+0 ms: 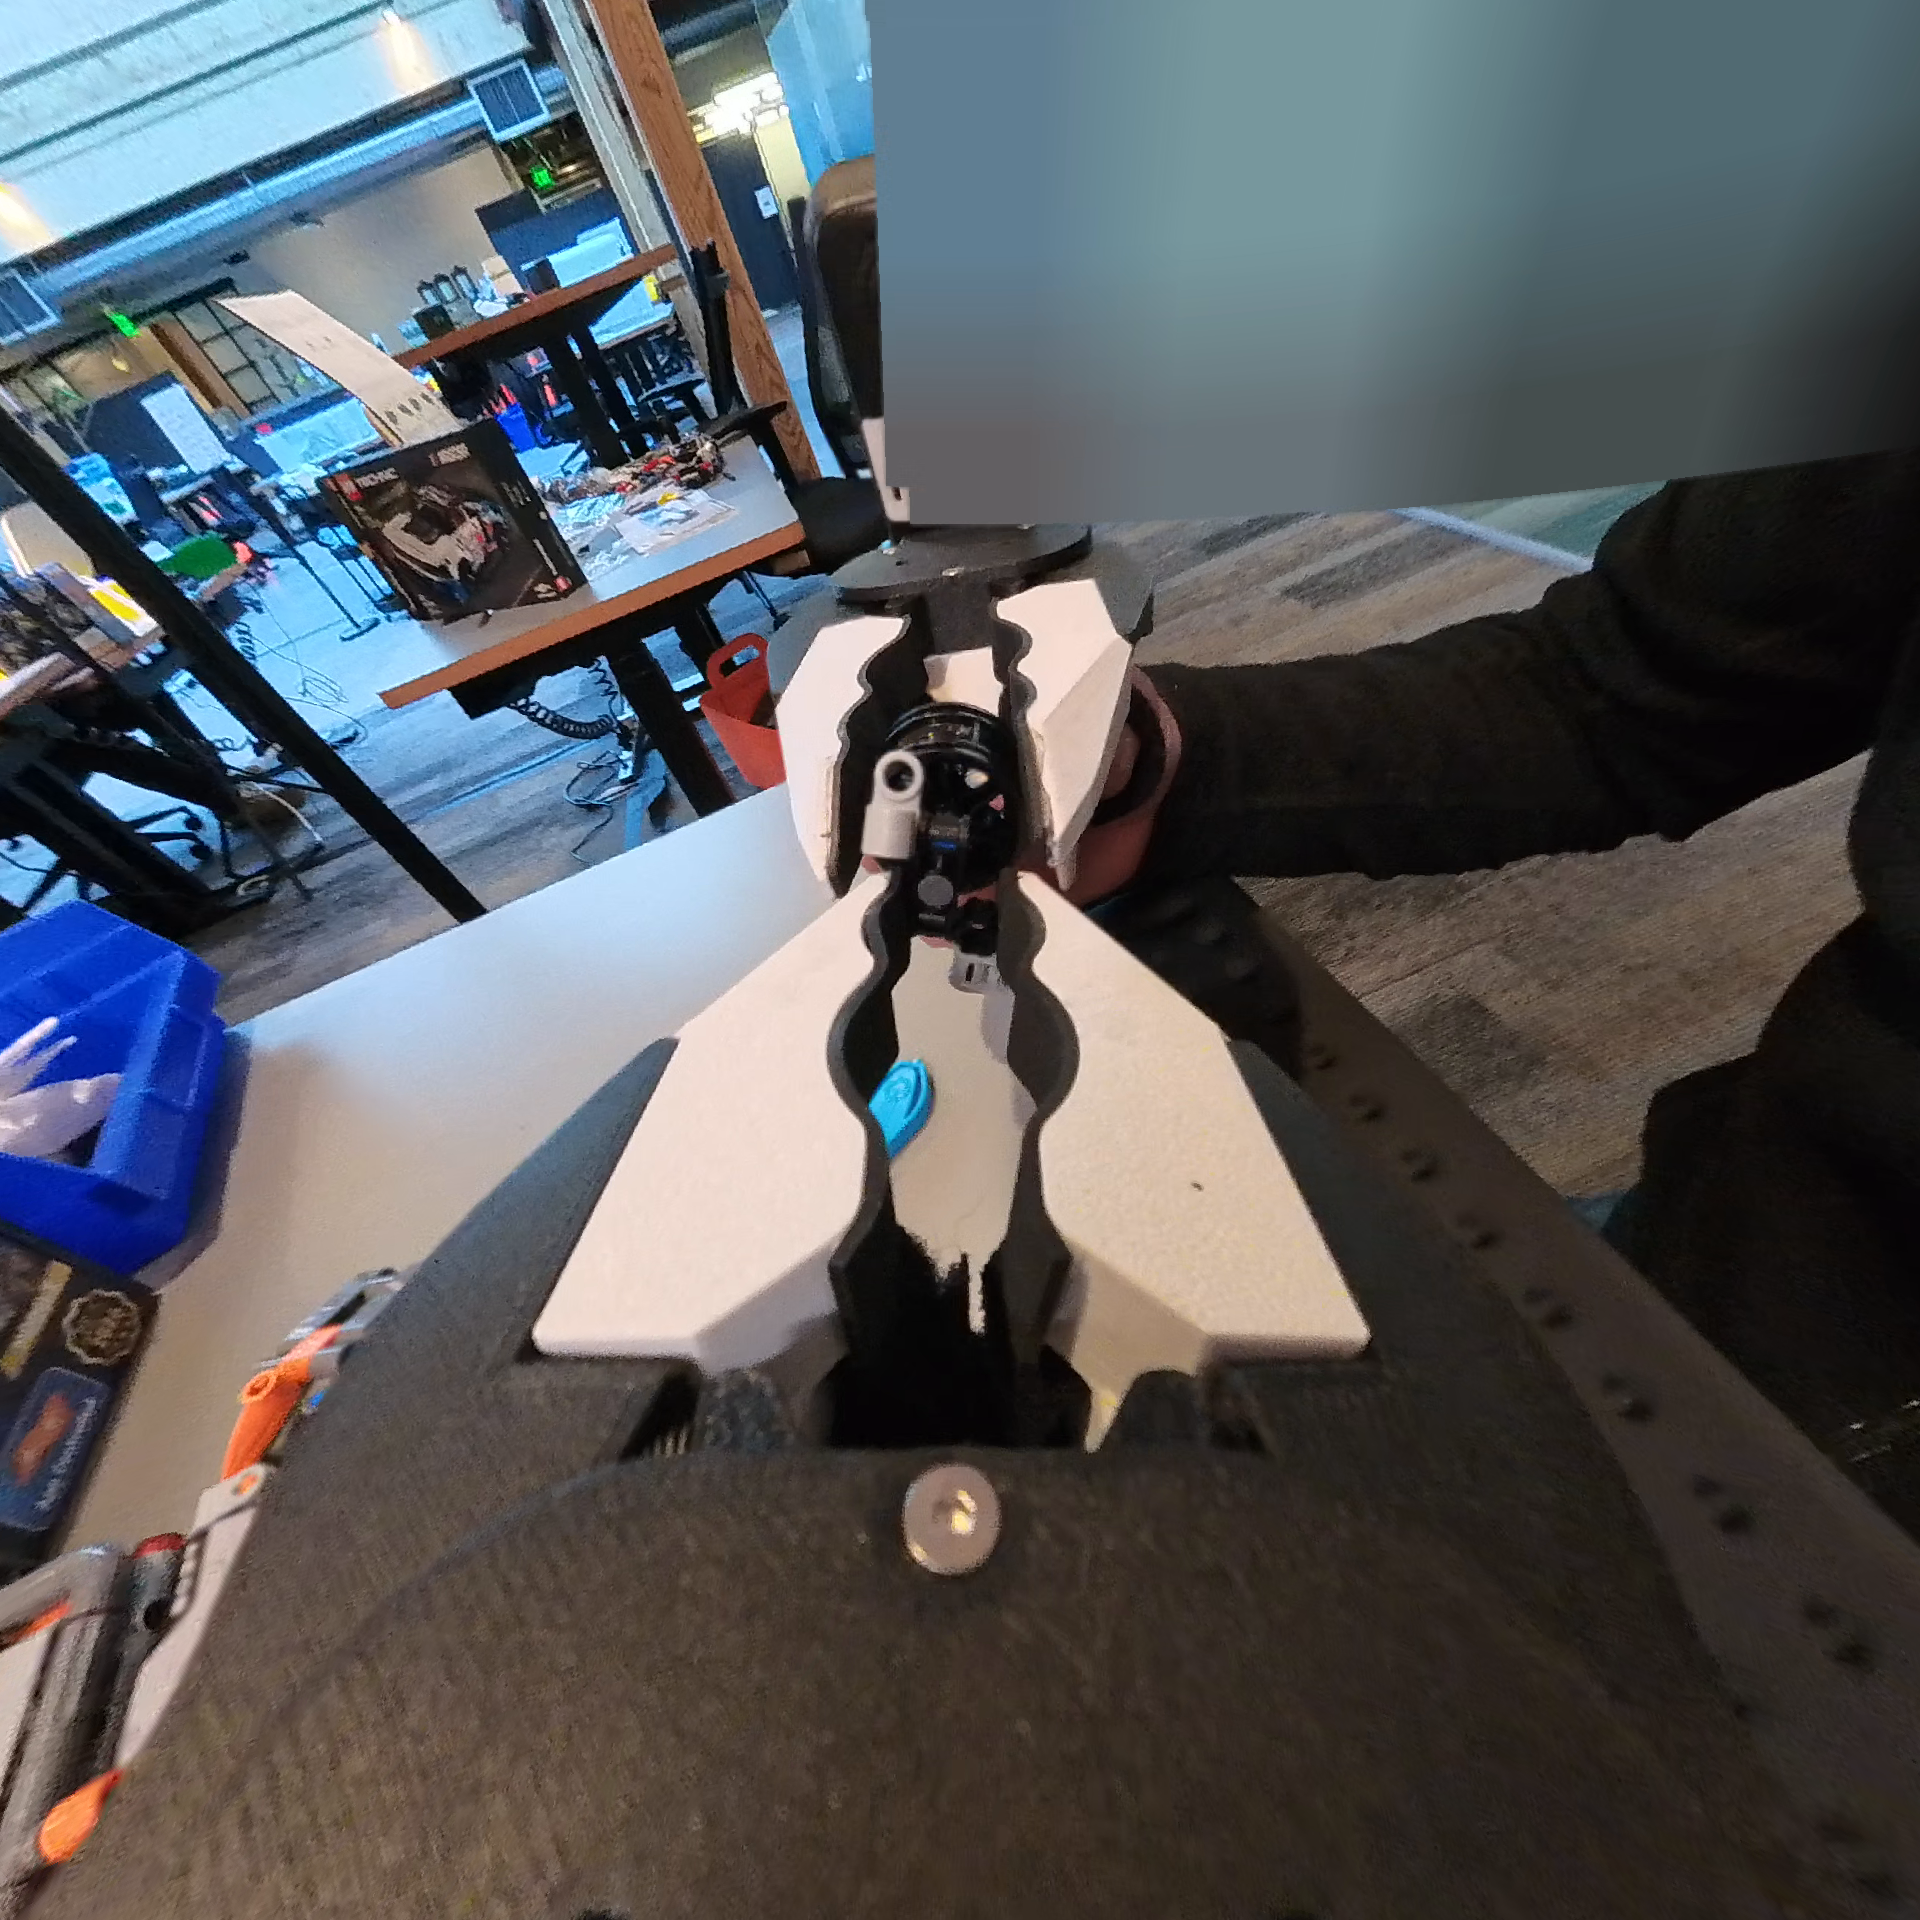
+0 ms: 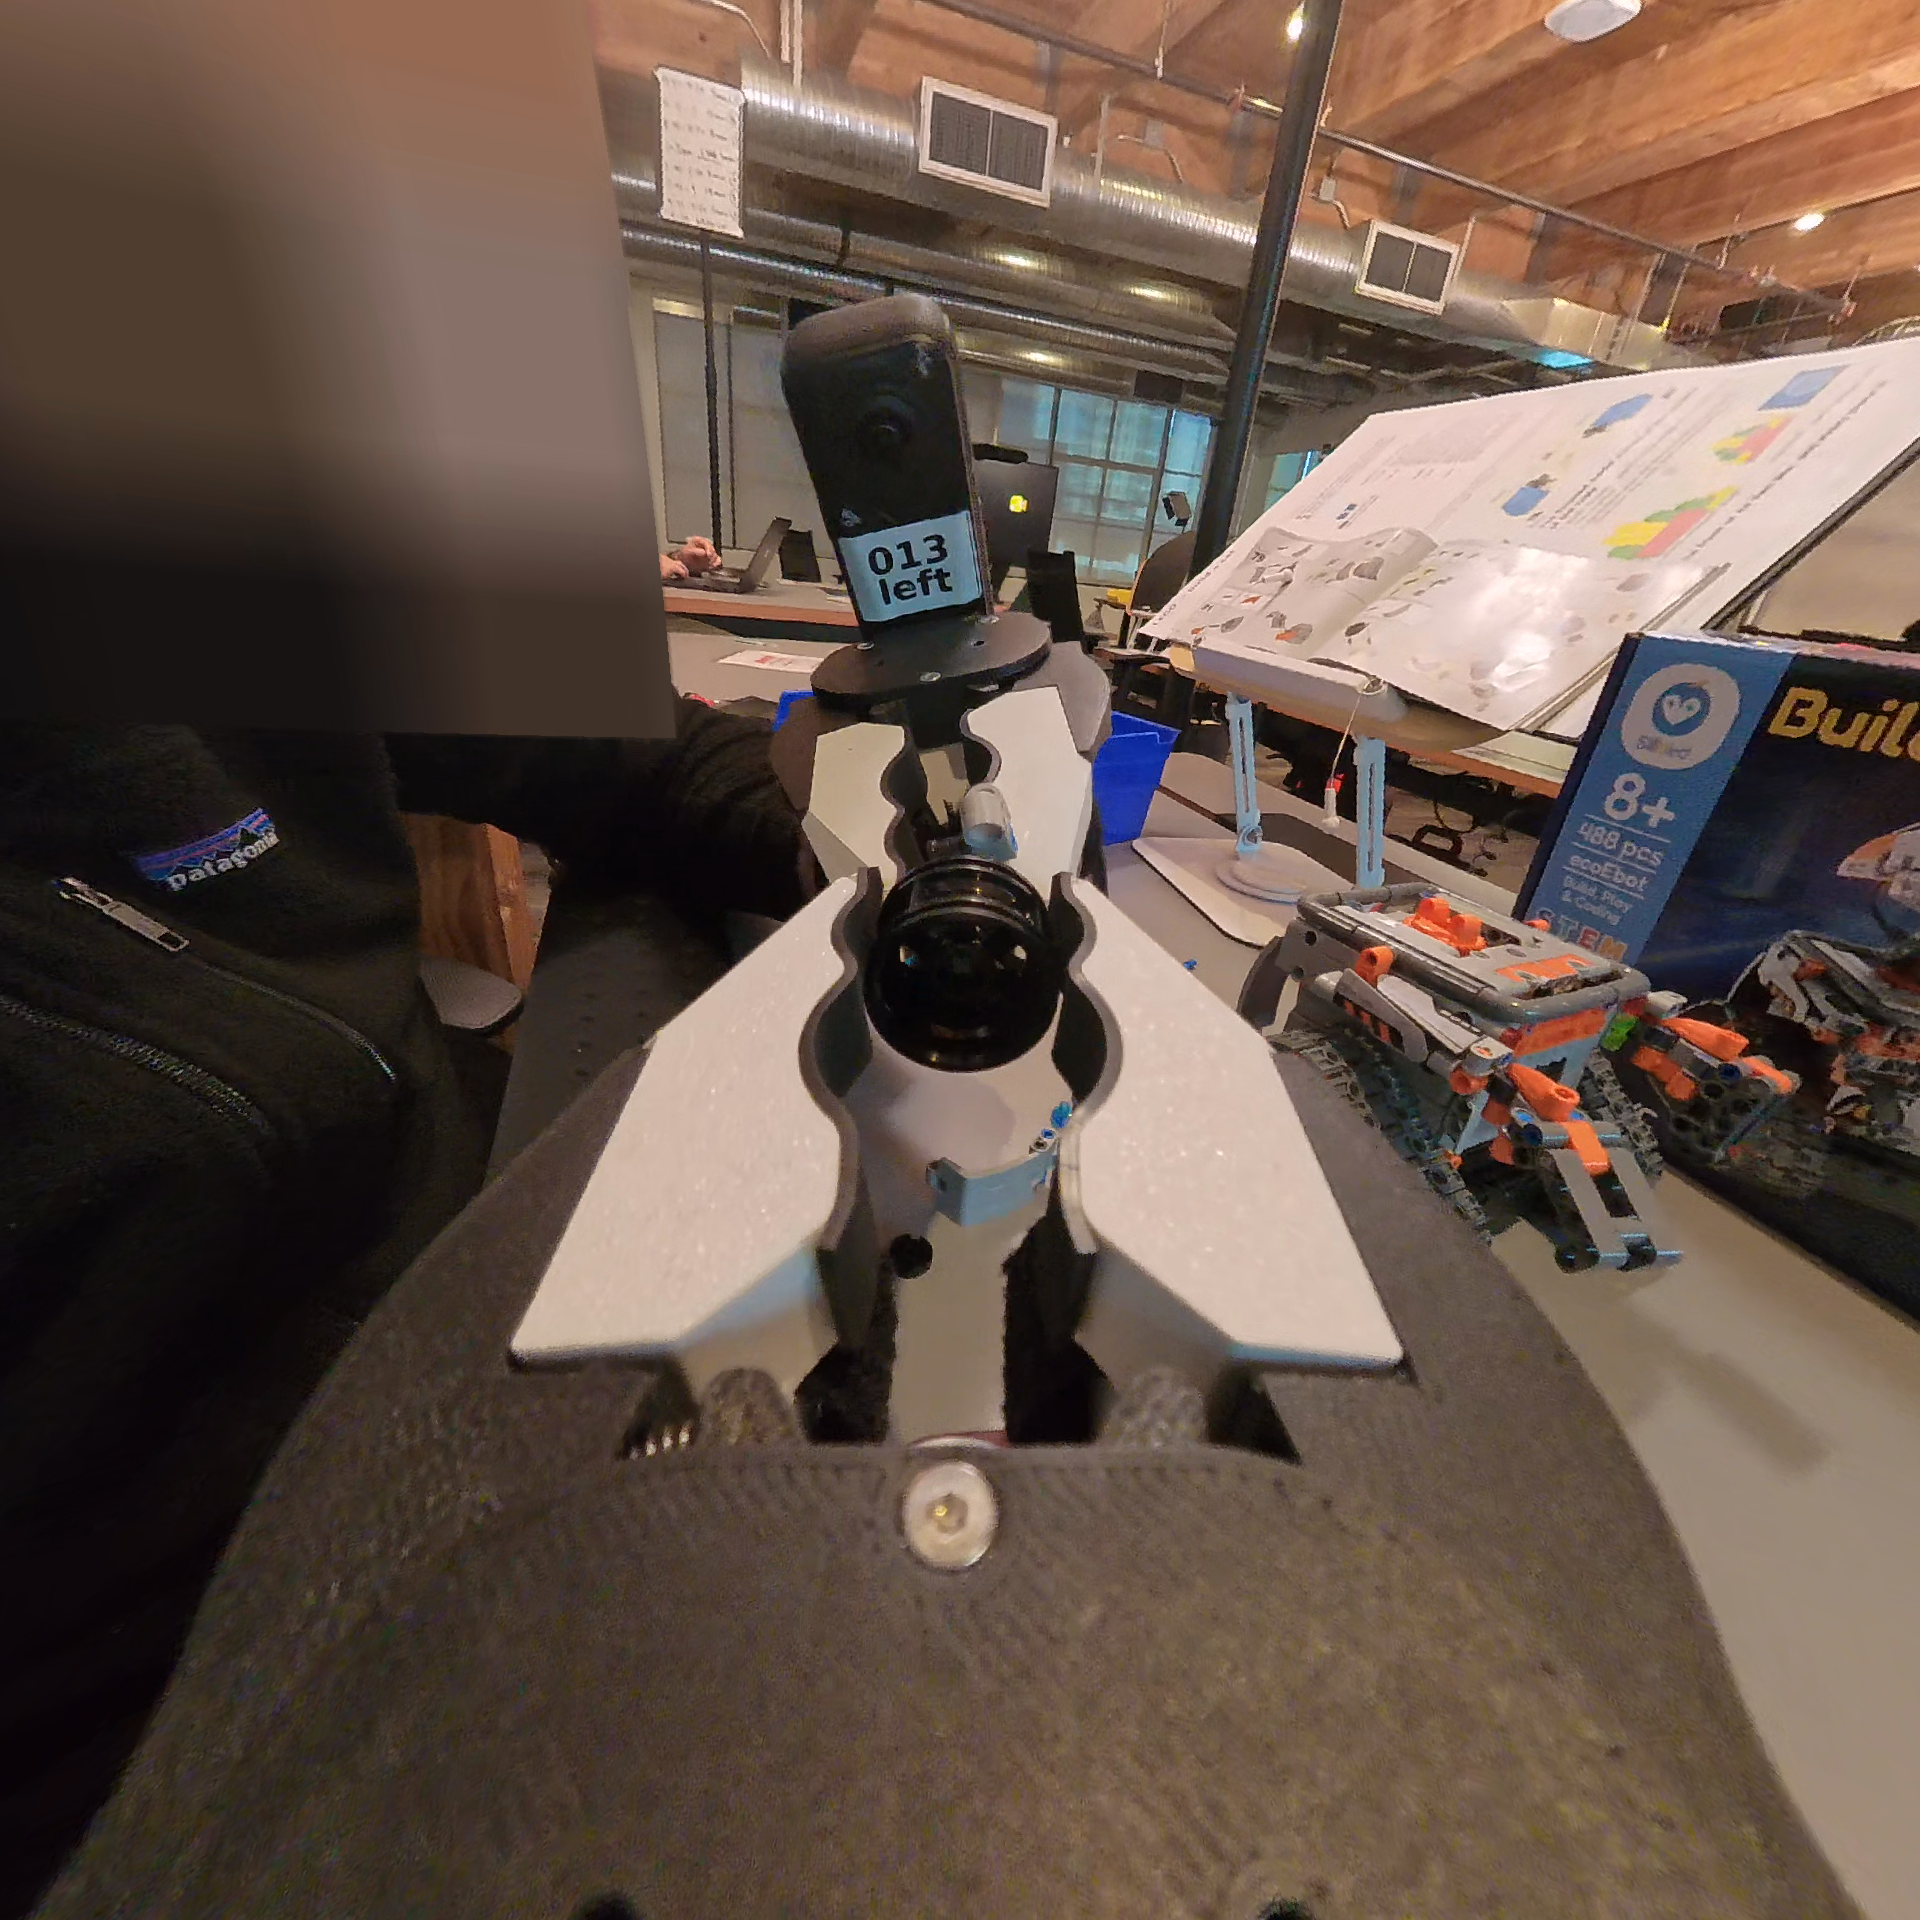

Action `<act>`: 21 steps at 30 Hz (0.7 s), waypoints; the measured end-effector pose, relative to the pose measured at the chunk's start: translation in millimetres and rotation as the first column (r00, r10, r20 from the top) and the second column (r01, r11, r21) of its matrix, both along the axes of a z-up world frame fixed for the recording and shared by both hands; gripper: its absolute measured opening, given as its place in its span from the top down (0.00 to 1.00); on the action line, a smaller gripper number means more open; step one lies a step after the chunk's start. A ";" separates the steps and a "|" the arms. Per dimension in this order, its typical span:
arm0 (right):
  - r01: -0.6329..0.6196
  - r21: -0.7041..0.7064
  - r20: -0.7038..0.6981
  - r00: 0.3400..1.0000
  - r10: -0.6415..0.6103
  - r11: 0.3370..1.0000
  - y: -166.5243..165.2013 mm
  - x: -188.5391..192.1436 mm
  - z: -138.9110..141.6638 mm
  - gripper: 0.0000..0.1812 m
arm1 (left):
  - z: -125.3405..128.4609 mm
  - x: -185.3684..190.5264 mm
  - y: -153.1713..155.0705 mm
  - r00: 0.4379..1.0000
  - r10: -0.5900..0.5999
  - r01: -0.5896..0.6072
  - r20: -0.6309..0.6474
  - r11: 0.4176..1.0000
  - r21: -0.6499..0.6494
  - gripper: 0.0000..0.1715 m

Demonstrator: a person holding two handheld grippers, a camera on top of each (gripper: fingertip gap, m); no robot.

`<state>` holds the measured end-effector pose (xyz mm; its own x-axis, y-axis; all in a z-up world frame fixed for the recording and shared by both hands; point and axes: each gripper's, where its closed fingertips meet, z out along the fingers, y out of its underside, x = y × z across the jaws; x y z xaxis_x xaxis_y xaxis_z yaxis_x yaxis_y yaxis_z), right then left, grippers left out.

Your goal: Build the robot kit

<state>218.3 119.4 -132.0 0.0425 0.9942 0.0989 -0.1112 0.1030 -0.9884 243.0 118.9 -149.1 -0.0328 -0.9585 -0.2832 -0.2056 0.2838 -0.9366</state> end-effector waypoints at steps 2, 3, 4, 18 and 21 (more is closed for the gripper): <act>-0.009 -0.009 -0.002 1.000 0.009 1.000 0.8 1.0 -2.2 0.83 | -1.3 0.6 0.4 1.000 -0.003 0.003 0.001 1.000 -0.016 0.93; -0.008 -0.017 0.002 1.000 0.008 1.000 2.1 1.2 -3.9 0.83 | -2.8 1.0 1.2 1.000 -0.005 0.005 0.009 0.999 -0.036 0.92; 0.000 -0.019 0.012 1.000 0.000 1.000 3.9 1.2 -6.2 0.83 | -5.5 1.0 3.6 1.000 -0.001 0.001 0.001 1.000 -0.020 0.92; -0.114 -0.163 -0.099 0.990 0.099 0.980 -0.7 6.1 0.9 0.83 | 10.3 1.9 -5.6 0.988 -0.085 0.103 0.126 0.984 -0.144 0.92; -0.133 -0.171 -0.130 0.985 0.111 0.976 -2.0 7.7 3.2 0.83 | 12.9 2.5 -7.5 0.981 -0.107 0.140 0.165 0.969 -0.206 0.92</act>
